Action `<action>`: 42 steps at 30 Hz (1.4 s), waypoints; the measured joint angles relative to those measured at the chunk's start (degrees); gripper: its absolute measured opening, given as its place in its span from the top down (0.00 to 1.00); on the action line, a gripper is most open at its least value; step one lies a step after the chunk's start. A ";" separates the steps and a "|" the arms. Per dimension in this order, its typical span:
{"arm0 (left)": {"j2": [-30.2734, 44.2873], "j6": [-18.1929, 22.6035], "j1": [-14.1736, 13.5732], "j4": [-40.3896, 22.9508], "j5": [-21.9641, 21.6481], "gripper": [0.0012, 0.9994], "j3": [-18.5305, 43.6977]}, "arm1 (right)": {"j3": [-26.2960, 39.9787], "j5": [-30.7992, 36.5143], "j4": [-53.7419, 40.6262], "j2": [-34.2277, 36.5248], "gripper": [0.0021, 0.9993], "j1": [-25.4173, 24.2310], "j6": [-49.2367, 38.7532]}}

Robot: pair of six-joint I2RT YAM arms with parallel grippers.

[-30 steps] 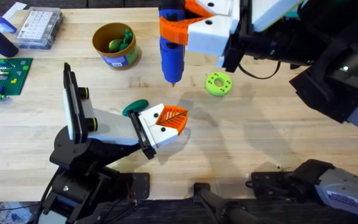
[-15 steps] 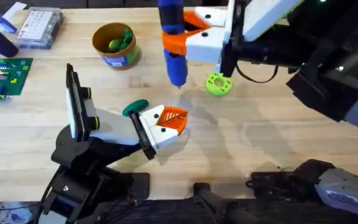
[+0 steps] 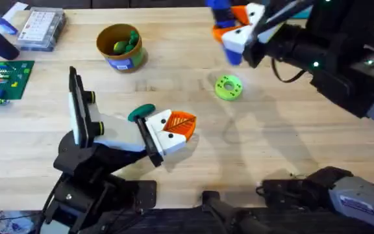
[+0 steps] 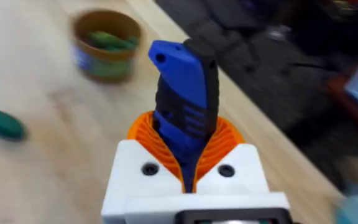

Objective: Pick up the gripper from the table and insert it into the empty holder that is missing its gripper. Then pick up a screw, insert it into the mounting hole, and use the screwdriver to tighten it. Finally, clean up the table by picking up the vegetable and placing it into the bucket.

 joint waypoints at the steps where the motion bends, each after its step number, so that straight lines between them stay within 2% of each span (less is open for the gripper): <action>1: 0.00 0.00 0.00 0.00 0.00 0.99 0.00 | 0.00 2.74 -0.31 0.00 0.95 -0.88 -2.20; 6: 0.00 0.00 0.00 0.00 -0.17 0.99 0.00 | 0.01 12.43 -3.00 1.18 0.96 -7.60 -10.78; 11: 0.00 0.00 0.00 0.00 -0.22 0.99 0.00 | -0.03 16.42 -6.47 6.05 0.96 -15.42 -17.73; 15: 0.00 0.01 0.00 0.00 -0.26 0.99 0.00 | -0.04 17.69 -7.07 9.90 0.96 -18.75 -23.05; 24: 0.00 0.00 0.00 0.00 -0.42 0.99 0.00 | -0.04 17.86 -10.74 14.87 0.96 -19.44 -27.59; 30: 0.00 0.00 0.00 0.00 -0.44 0.99 0.00 | -0.07 17.92 -17.99 16.06 0.96 -19.42 -28.49; 42: 0.00 0.00 0.00 0.00 -0.48 0.99 0.00 | -0.04 18.14 -20.72 16.35 0.96 -19.41 -29.13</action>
